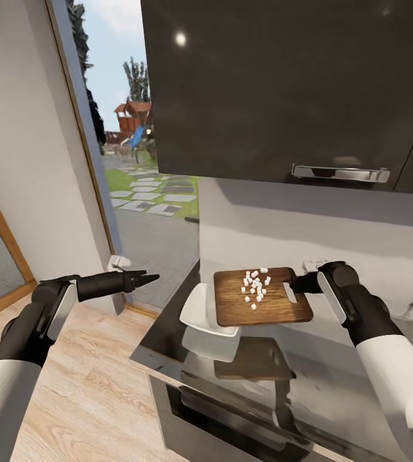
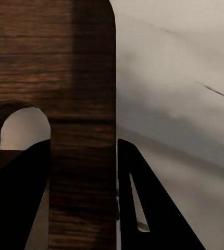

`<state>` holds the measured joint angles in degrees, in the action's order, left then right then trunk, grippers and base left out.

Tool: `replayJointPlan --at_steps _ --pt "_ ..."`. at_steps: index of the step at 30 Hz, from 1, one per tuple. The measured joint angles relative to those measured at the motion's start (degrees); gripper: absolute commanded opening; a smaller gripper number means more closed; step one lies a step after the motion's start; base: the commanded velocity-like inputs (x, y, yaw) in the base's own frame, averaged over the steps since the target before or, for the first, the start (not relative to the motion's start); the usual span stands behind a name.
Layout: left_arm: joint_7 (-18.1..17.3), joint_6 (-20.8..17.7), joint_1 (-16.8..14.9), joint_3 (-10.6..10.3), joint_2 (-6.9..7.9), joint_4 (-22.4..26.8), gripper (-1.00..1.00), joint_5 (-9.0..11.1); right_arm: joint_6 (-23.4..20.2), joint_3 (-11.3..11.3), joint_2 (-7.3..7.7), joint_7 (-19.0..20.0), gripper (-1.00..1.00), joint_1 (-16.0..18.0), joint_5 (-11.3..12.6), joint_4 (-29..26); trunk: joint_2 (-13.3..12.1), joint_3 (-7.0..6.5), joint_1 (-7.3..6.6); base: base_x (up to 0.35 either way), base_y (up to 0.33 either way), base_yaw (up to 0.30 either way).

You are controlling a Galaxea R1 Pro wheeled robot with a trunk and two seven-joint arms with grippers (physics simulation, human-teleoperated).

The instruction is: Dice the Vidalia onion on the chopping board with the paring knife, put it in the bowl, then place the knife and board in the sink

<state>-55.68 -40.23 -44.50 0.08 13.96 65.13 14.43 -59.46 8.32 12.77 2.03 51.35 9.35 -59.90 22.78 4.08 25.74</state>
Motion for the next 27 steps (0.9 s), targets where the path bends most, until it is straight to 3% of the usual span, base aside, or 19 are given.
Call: replayJointPlan --at_steps 13,27 --pt "0.0 0.0 0.0 0.0 -0.02 0.0 1.0 0.0 0.1 0.0 0.0 0.0 -1.0 0.0 0.0 0.0 0.0 0.0 0.0 0.008 0.0 0.0" --pt "0.0 0.0 0.0 0.0 -0.02 0.0 1.0 0.0 0.1 0.1 0.0 0.0 -1.0 0.0 0.0 0.0 0.0 0.0 -0.01 0.104 0.0 0.0"
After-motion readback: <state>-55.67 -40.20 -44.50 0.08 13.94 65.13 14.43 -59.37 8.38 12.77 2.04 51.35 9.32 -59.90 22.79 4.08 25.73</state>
